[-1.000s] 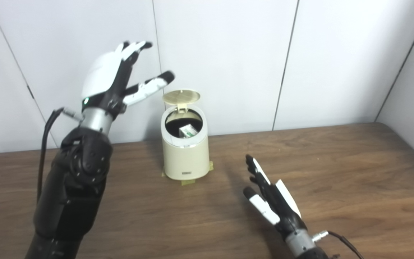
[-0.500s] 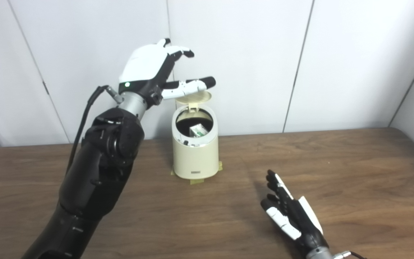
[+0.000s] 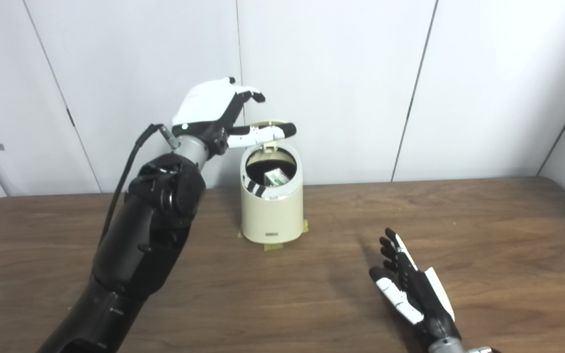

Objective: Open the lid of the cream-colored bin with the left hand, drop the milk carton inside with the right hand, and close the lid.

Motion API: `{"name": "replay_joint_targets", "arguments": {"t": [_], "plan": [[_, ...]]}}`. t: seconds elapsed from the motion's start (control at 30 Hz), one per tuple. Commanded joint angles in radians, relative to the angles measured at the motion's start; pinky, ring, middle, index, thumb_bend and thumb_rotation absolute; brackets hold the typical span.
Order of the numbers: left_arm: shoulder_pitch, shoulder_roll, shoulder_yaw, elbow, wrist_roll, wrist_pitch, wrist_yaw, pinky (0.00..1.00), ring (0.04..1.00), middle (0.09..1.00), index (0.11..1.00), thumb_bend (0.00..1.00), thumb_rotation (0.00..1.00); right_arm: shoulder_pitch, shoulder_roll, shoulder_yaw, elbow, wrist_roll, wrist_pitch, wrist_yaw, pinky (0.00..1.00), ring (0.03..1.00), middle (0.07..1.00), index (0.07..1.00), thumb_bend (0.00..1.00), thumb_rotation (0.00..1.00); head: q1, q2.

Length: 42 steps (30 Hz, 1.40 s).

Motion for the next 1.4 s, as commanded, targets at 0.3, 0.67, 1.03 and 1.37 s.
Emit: {"name": "replay_joint_targets", "arguments": {"t": [0.3, 0.67, 1.03, 1.37], "plan": [[0.013, 0.015, 0.002, 0.005, 0.000, -0.049, 0.044, 1.00, 0.986, 0.885, 0.814, 0.96, 1.00, 0.018, 0.007, 0.000, 0.010, -0.007, -0.008, -0.010, 0.88, 0.928, 0.945, 0.975, 0.57, 0.73, -0.011, 0.008], [0.047, -0.002, -0.008, 0.030, -0.003, -0.098, 0.080, 1.00, 0.974, 0.826, 0.785, 0.97, 1.00, 0.026, 0.013, 0.006, -0.013, -0.008, 0.010, -0.007, 0.83, 0.910, 0.935, 0.979, 0.55, 0.71, -0.015, 0.014], [0.050, 0.016, -0.032, 0.023, 0.019, -0.102, 0.051, 1.00, 0.949, 0.799, 0.770, 0.96, 1.00, 0.022, 0.026, 0.001, -0.008, -0.006, 0.018, -0.010, 0.86, 0.918, 0.936, 0.970, 0.57, 0.72, -0.016, 0.017], [0.088, 0.060, -0.077, 0.024, 0.038, -0.123, 0.006, 1.00, 0.925, 0.811, 0.775, 0.91, 1.00, 0.029, 0.034, 0.014, -0.025, 0.002, 0.029, 0.006, 0.87, 0.919, 0.933, 0.964, 0.54, 0.69, -0.027, 0.022]]}}
